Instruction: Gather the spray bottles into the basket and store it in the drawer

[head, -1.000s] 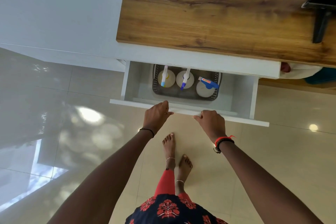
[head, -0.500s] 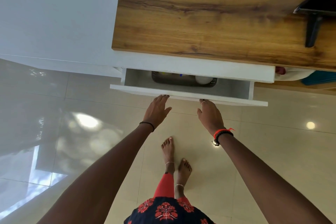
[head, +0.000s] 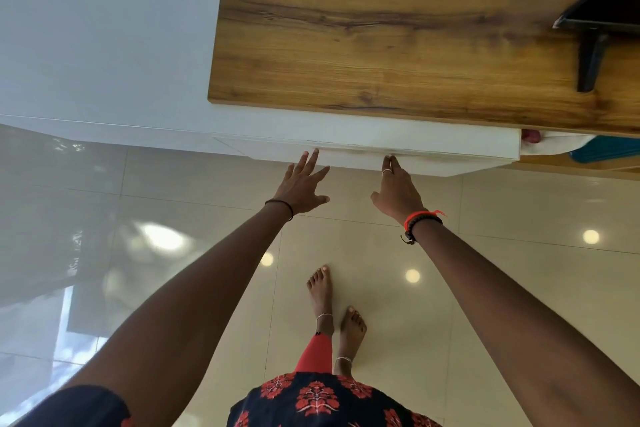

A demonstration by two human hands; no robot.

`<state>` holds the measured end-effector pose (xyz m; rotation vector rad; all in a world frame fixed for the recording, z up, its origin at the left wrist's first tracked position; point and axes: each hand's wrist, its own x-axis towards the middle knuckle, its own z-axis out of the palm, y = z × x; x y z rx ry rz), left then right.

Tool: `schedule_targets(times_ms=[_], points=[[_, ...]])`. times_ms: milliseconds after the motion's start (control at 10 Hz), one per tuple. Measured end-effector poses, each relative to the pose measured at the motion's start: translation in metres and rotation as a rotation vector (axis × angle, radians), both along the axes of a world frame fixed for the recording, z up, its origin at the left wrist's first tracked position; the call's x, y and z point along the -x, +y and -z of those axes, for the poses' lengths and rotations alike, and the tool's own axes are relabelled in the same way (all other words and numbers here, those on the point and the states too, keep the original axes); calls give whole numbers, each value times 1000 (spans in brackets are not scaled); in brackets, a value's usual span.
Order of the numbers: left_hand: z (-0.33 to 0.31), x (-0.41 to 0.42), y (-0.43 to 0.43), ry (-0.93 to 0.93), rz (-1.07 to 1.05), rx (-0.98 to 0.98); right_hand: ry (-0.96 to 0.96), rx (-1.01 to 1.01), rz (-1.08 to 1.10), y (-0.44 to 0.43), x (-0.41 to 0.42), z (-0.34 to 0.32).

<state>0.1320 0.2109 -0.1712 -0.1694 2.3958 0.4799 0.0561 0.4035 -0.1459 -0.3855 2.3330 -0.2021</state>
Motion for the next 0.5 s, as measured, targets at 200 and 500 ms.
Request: schedule_targets(times_ms=[200, 500], points=[[1, 8, -2, -47, 92, 50, -51, -68, -51, 5, 11, -2], [-26, -13, 6, 71, 41, 18, -27, -28, -111, 12, -1, -22]])
